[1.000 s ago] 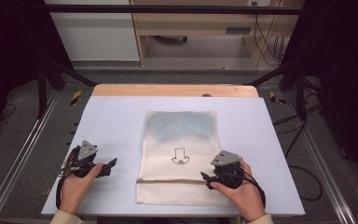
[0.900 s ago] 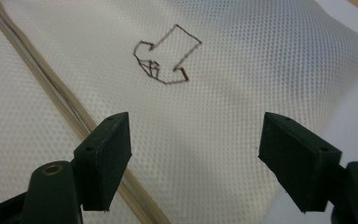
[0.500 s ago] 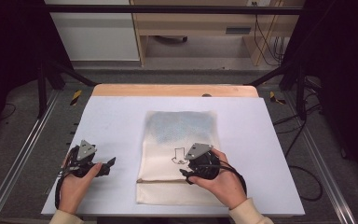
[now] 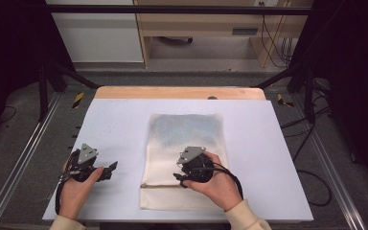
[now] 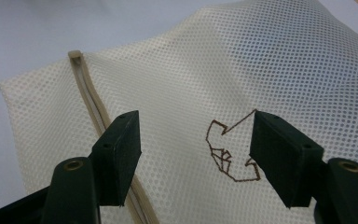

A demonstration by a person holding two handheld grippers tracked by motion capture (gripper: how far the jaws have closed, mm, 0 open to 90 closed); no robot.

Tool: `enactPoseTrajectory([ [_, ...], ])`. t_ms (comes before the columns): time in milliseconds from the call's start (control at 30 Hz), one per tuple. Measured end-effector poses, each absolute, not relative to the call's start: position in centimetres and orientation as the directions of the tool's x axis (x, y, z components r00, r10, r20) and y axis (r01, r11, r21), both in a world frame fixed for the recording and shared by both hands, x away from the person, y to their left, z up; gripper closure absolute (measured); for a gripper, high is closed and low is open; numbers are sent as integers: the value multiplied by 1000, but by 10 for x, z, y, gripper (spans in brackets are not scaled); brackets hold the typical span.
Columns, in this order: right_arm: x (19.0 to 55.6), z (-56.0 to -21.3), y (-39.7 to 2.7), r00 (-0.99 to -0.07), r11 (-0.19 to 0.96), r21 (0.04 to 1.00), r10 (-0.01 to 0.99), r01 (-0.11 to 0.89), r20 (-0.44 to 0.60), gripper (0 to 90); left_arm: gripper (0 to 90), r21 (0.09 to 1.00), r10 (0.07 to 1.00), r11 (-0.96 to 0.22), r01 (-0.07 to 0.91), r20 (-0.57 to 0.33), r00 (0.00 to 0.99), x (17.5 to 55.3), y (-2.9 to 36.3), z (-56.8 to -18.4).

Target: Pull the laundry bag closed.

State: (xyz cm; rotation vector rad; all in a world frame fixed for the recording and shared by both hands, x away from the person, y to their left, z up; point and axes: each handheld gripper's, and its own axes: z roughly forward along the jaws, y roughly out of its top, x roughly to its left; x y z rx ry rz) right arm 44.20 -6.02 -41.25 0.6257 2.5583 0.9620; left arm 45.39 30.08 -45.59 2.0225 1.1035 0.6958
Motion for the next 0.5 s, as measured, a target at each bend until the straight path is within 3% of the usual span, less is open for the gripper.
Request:
enactPoseTrajectory([
  [300,442,-418,-42,-876,693,675,461,254,-143,400,75,794,865,-376,478,115,489,455,301,-456],
  [500,440,-419,-30,-891,704,669,432,237,-140,503,76,790,865,-377,483,115,488,454,302,-456],
])
